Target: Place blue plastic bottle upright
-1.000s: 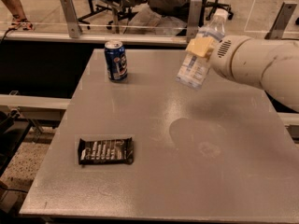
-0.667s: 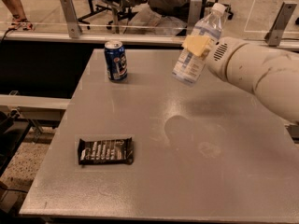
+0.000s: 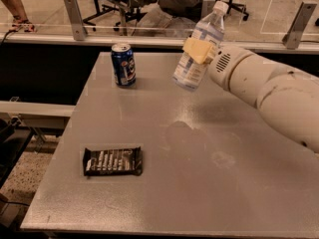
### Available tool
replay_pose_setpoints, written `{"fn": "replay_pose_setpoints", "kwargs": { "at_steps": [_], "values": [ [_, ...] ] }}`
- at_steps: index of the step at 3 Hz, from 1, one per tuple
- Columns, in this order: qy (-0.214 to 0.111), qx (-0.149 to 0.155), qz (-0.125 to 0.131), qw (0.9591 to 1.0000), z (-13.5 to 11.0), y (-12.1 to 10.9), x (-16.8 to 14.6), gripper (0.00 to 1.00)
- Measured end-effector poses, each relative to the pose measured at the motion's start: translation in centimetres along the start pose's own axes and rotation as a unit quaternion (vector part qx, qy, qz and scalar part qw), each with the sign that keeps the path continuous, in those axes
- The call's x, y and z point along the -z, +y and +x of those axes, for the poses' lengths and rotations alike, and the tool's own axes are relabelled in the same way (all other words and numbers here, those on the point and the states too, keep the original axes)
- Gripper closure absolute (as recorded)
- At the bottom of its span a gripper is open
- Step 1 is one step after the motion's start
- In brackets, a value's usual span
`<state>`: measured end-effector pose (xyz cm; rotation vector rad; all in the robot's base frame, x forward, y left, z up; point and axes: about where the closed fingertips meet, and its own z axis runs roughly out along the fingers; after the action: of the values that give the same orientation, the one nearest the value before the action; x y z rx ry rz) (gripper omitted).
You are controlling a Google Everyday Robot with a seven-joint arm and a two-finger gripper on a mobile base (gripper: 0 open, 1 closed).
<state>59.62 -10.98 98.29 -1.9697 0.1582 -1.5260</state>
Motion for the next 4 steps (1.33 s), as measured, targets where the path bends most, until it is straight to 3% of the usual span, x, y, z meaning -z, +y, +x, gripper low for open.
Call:
{"fn": "replay_pose_setpoints", "kwargs": {
  "at_steps": [1, 2, 4],
  "values": [
    [0.001, 0.046, 0.007, 0.9989, 0.0, -0.3, -0.2, 1.0],
    [0.009, 0.12, 0.02, 0.9925, 0.1, 0.0, -0.4, 1.0],
    [0.021, 0.248, 0.048, 0.9673, -1.0, 1.3, 0.0, 1.0]
  ]
}}
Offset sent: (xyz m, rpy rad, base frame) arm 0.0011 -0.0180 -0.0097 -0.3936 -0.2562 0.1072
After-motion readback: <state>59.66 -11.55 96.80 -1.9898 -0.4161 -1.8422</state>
